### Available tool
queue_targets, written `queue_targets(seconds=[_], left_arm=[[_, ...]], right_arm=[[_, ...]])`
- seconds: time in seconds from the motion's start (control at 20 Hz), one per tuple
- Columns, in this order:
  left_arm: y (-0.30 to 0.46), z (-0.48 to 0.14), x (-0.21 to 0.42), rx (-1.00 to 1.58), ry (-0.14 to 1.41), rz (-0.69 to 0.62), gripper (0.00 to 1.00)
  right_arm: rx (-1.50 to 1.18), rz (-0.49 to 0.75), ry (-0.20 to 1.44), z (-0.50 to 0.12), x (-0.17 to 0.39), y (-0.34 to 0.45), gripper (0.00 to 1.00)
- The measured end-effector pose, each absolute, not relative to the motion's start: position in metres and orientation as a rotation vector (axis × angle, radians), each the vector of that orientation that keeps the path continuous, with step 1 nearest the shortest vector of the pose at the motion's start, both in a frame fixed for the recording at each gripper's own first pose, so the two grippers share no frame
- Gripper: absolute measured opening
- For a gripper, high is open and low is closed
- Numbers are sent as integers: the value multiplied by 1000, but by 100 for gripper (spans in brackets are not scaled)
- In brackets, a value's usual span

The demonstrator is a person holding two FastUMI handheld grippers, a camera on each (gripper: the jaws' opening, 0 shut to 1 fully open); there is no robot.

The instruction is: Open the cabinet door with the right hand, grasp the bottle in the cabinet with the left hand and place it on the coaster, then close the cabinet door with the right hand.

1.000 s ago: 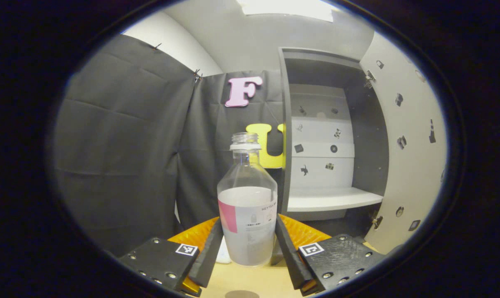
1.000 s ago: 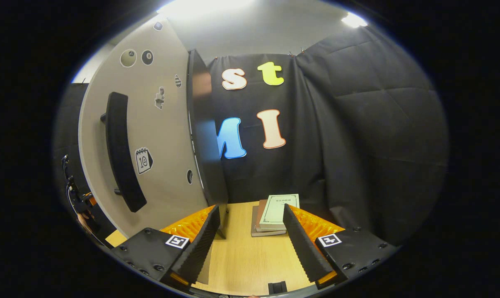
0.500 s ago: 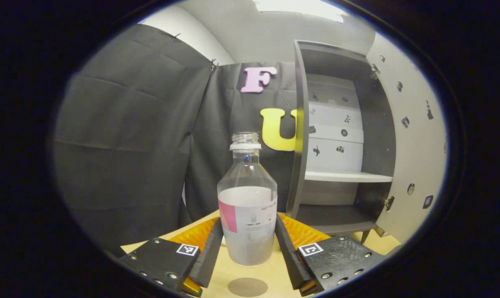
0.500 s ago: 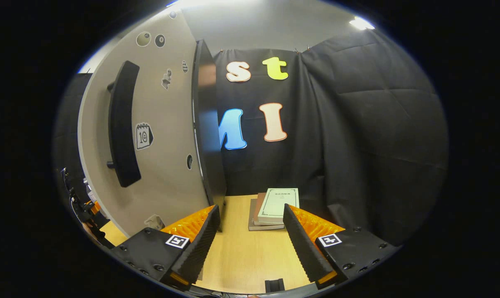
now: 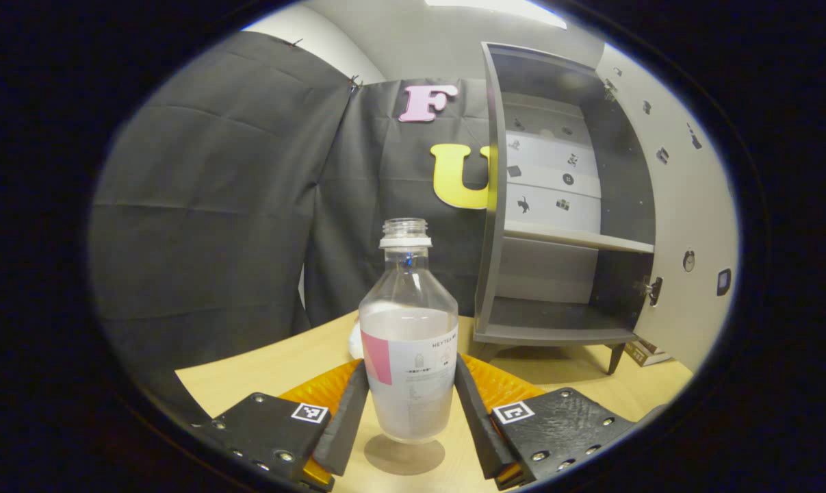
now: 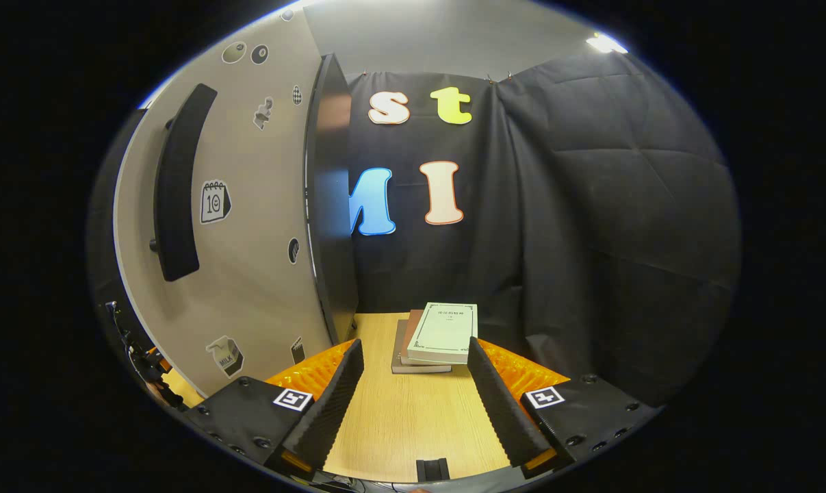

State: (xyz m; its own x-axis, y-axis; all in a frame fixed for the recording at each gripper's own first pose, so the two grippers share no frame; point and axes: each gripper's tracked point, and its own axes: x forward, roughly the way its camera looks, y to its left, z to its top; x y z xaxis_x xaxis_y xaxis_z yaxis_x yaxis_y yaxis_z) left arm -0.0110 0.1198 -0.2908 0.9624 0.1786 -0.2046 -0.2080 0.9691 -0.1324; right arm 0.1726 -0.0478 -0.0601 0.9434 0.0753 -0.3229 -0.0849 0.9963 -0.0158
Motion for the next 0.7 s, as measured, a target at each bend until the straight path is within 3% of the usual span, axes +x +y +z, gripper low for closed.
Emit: queue_targets(seconds=[0.35, 0.4, 0.5, 0.55, 0.6, 0.65, 0.7], left_arm=[[112, -338, -7, -96, 221, 216, 70], [112, -342, -7, -82, 219, 215, 70], [111, -355, -11, -64, 236, 212, 70], [110, -359, -11, -63, 242, 211, 71], [110, -364, -11, -67, 252, 212, 73], [109, -368, -11, -74, 257, 215, 72], [108, -371, -15, -77, 257, 219, 73]], right_arm=[[-10, 60, 364, -74, 165, -59, 97], [-6, 57, 367, -75, 165, -60, 91], [0, 57, 363, -74, 165, -59, 91], [-2, 59, 363, -74, 165, -57, 97], [-9, 62, 363, -74, 165, -56, 97], [-19, 67, 364, -75, 165, -54, 91], [-27, 73, 363, -74, 164, -52, 91]])
